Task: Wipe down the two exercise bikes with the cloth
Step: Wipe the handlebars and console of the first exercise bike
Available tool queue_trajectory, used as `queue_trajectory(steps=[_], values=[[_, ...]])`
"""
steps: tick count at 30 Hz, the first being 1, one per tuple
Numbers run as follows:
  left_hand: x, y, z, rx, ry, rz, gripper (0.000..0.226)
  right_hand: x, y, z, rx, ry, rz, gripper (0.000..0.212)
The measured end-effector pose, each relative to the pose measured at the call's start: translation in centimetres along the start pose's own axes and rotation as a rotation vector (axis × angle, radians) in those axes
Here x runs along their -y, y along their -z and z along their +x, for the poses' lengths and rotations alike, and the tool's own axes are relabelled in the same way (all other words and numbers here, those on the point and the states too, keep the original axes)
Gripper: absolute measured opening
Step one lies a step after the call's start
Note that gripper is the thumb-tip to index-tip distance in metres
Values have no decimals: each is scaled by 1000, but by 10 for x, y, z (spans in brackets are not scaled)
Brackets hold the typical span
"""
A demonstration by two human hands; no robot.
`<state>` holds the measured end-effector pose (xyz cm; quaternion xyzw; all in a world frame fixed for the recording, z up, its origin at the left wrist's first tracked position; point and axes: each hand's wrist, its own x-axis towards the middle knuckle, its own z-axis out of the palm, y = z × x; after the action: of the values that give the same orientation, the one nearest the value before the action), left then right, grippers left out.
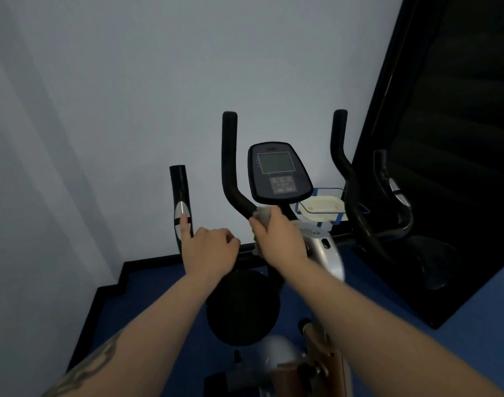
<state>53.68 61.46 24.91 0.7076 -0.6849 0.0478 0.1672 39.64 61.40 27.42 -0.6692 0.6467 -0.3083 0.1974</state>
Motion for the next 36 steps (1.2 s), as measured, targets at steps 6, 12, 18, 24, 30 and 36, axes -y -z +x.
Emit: queue_trajectory(steps=[6, 12, 18, 24, 30, 36], values=[[0, -2, 1, -13, -13, 2, 41, -27, 4, -28, -39, 214, -179, 60], [0, -1, 0, -11, -15, 1, 40, -13, -3, -33, -117, 81, 141, 48], [-1, -2, 2, -11, -6, 14, 42, -12, 2, -8, -11, 37, -62, 40], [-1, 4, 0, 45, -11, -35, 39, -14, -1, -58, -130, 124, 88, 43], [-10, 13, -1, 279, 39, -421, 35, -35, 48, -14, -179, 193, -81, 26], [-18, 12, -15, 276, -58, -245, 32, -38, -1, -46, -191, 257, -139, 38]])
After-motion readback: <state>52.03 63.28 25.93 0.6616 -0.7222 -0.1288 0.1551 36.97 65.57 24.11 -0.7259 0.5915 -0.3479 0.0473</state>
